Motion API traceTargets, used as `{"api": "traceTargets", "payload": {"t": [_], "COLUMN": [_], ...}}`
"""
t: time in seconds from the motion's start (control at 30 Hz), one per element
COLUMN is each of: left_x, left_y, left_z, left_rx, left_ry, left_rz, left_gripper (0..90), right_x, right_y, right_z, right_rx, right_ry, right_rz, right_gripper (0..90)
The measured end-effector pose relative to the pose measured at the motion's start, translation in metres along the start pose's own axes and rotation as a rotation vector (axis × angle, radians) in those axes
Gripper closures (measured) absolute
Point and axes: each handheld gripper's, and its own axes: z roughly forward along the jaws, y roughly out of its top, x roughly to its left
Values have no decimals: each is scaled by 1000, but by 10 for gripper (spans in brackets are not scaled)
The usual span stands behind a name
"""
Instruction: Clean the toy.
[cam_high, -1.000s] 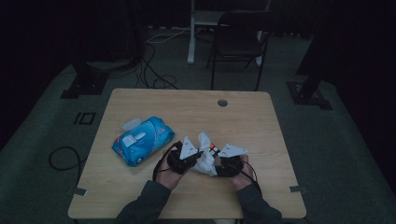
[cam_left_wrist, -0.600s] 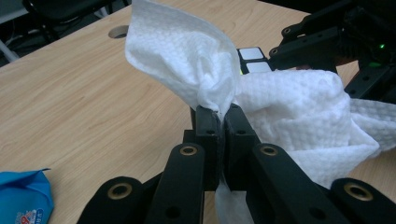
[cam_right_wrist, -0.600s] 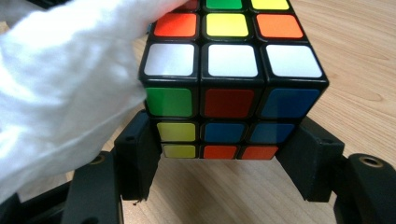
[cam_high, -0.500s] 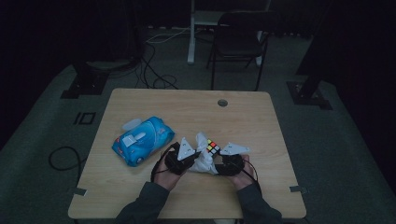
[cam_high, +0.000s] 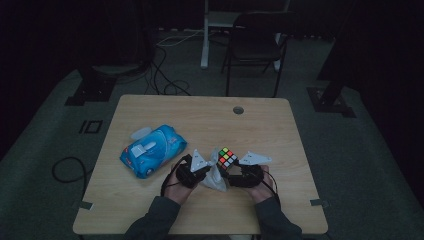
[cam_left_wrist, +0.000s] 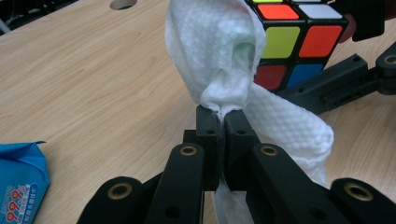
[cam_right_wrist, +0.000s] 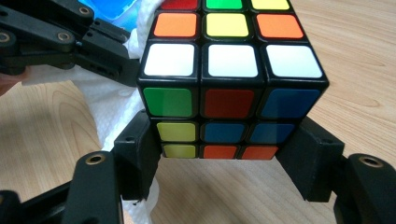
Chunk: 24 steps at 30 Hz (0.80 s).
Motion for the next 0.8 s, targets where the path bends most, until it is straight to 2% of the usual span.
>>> {"api": "traceTargets", "payload": {"t": [0.3, 0.5, 0.6, 0.8], "left_x": [2, 3, 1, -3], "left_y": [10, 14, 13, 5], "left_z": [-10, -14, -12, -2], "left_rx": [-46, -77, -63, -18], "left_ry": [-4, -5, 0, 2], "left_rz": [-9, -11, 5, 22], "left_gripper": [874, 874, 874, 874], "right_x": [2, 1, -1, -3], "right_y": [-1, -1, 0, 2], "right_z": [3, 4, 1, -5], "right_rx": [21, 19, 2, -25], "right_ry": [2, 16, 32, 28], "right_rz": [-11, 2, 28, 46], "right_gripper": [350, 350, 350, 351]}}
